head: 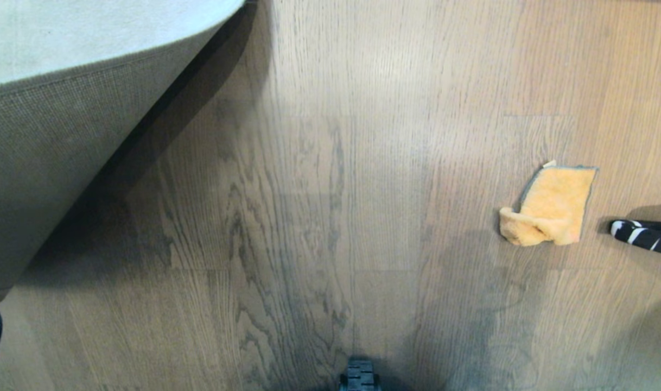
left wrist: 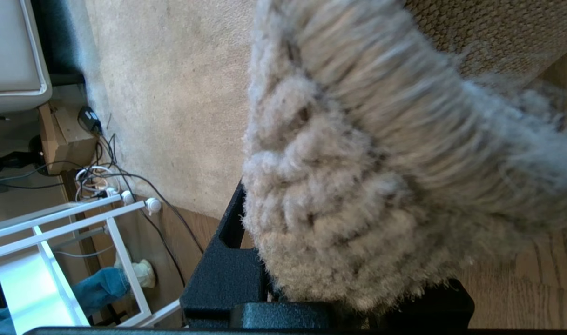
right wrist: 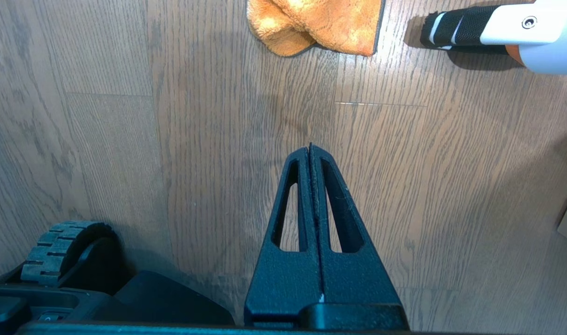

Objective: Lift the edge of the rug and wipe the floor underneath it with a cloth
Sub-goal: Lift up the carpet

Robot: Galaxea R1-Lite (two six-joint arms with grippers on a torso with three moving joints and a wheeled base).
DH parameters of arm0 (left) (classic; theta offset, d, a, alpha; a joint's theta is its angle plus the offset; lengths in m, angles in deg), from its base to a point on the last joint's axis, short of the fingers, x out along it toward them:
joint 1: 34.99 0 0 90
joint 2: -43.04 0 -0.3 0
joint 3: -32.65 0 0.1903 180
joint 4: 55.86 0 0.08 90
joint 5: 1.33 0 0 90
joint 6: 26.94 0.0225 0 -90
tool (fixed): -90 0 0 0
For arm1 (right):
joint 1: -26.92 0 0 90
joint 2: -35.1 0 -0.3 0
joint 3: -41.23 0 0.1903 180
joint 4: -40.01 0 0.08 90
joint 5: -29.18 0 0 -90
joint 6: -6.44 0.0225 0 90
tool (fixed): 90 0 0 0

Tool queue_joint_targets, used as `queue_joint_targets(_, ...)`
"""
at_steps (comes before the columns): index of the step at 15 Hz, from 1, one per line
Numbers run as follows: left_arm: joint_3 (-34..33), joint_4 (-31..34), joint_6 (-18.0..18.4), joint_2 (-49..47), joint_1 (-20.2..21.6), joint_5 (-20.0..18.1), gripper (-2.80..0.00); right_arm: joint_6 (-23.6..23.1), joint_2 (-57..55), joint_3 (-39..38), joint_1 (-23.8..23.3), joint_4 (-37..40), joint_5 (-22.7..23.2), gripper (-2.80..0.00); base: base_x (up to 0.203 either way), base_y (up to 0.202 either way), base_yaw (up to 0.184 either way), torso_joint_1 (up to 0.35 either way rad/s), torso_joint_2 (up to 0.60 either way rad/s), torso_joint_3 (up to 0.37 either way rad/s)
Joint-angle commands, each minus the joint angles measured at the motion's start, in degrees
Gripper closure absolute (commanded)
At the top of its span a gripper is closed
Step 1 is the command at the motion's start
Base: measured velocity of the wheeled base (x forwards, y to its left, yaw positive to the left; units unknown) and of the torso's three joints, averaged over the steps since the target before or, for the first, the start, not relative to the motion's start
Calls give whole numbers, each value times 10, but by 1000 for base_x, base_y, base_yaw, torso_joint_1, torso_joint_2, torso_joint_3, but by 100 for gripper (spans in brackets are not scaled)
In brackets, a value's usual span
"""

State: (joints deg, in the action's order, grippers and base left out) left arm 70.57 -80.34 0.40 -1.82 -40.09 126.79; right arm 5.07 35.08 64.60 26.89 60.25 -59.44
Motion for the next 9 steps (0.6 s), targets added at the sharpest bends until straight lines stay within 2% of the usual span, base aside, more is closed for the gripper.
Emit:
queue_joint_targets(1, -4, -4, 0, 2, -2, 3, 0, 0, 0, 0, 0, 0, 0, 0, 0, 0, 0, 0, 0, 0)
queue_joint_targets(9, -12, -5, -7, 7, -3, 6, 0, 0, 0, 0, 0, 0, 0, 0, 0, 0, 0, 0, 0, 0)
